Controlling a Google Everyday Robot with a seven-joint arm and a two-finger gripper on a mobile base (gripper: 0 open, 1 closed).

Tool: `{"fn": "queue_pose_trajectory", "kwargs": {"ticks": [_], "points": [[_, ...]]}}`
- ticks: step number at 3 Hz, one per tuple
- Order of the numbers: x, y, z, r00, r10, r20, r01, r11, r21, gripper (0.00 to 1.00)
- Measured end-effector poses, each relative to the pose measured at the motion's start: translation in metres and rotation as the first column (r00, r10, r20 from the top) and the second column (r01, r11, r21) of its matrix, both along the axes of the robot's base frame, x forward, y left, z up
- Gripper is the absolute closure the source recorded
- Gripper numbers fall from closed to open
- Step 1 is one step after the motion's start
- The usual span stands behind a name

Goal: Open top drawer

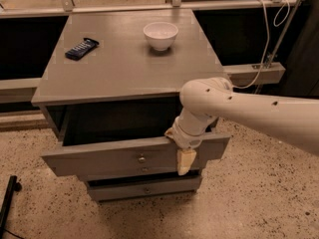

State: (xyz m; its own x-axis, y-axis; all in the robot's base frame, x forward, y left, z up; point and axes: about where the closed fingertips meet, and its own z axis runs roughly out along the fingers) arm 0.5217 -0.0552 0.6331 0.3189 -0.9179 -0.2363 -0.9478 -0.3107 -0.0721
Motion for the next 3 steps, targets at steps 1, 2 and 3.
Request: {"fn": "queue_pose_trajectory", "kwargs": {"ticks": [1,2,3], "points": [[0.000,0.000,0.002,1.0000,0.000,0.000,0.000,1.000,0.000,0.23],[-0.012,0.000,0.010,0.9998,0.017,-0.012,-0.017,1.000,0.009,0.21],[-0.012,0.000,0.010,0.9998,0.017,-0.012,-0.017,1.000,0.009,0.06]]}}
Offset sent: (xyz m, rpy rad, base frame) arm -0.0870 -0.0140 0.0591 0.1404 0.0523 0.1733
